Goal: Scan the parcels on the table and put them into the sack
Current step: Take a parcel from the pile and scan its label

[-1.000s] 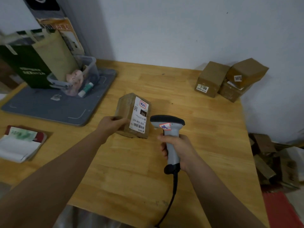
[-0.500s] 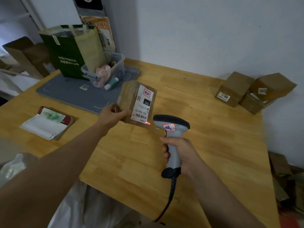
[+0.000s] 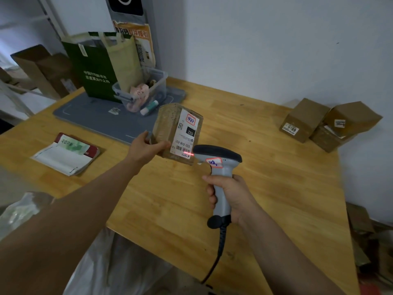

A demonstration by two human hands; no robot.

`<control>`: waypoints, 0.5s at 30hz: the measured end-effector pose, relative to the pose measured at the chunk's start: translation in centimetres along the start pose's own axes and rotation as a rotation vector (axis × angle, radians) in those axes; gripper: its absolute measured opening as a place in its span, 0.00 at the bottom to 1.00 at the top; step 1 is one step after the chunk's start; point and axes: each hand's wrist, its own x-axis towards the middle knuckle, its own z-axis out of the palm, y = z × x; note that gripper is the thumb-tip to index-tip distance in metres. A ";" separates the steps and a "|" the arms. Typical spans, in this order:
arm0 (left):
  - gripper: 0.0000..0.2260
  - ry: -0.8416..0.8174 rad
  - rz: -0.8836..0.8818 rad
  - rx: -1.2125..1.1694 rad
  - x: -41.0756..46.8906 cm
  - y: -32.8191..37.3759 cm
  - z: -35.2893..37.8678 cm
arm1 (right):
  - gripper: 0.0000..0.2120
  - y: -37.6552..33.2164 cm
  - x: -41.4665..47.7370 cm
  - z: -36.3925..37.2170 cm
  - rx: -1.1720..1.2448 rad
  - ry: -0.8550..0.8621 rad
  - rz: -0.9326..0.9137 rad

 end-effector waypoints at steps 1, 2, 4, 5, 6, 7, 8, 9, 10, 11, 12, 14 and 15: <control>0.41 0.010 0.007 0.005 0.0 0.0 0.0 | 0.07 0.0 0.0 0.1 0.005 -0.001 0.000; 0.41 0.018 0.002 0.003 0.0 0.0 -0.1 | 0.07 0.0 0.0 0.1 0.008 -0.001 -0.002; 0.42 0.027 -0.001 0.002 0.1 -0.1 -0.2 | 0.07 -0.1 0.0 0.2 0.015 -0.003 -0.003; 0.42 0.029 0.003 0.005 0.1 -0.1 -0.3 | 0.07 -0.1 0.0 0.2 0.019 -0.004 -0.002; 0.42 0.035 -0.001 0.004 0.2 -0.2 -0.4 | 0.07 -0.1 -0.1 0.3 0.022 -0.005 0.002; 0.42 0.039 -0.002 0.002 0.3 -0.3 -0.4 | 0.07 -0.1 -0.1 0.3 0.024 -0.006 0.005; 0.42 0.040 -0.004 0.004 0.3 -0.3 -0.4 | 0.07 -0.1 -0.1 0.4 0.026 -0.008 0.009; 0.43 0.037 -0.001 0.008 0.2 -0.3 -0.4 | 0.07 -0.1 0.0 0.4 0.026 -0.008 0.011; 0.43 0.035 0.000 0.008 0.3 -0.3 -0.4 | 0.07 -0.1 0.0 0.4 0.023 -0.008 0.011; 0.43 0.036 -0.004 0.009 0.3 -0.4 -0.4 | 0.07 -0.1 0.0 0.5 0.019 -0.007 0.011; 0.43 0.038 -0.011 0.006 0.3 -0.4 -0.4 | 0.07 -0.1 0.0 0.5 0.015 -0.006 0.010; 0.43 0.046 -0.018 0.002 0.4 -0.4 -0.5 | 0.07 -0.1 0.1 0.6 0.011 -0.004 0.010; 0.43 0.047 -0.018 0.001 0.3 -0.4 -0.5 | 0.06 -0.1 0.1 0.6 0.011 -0.003 0.009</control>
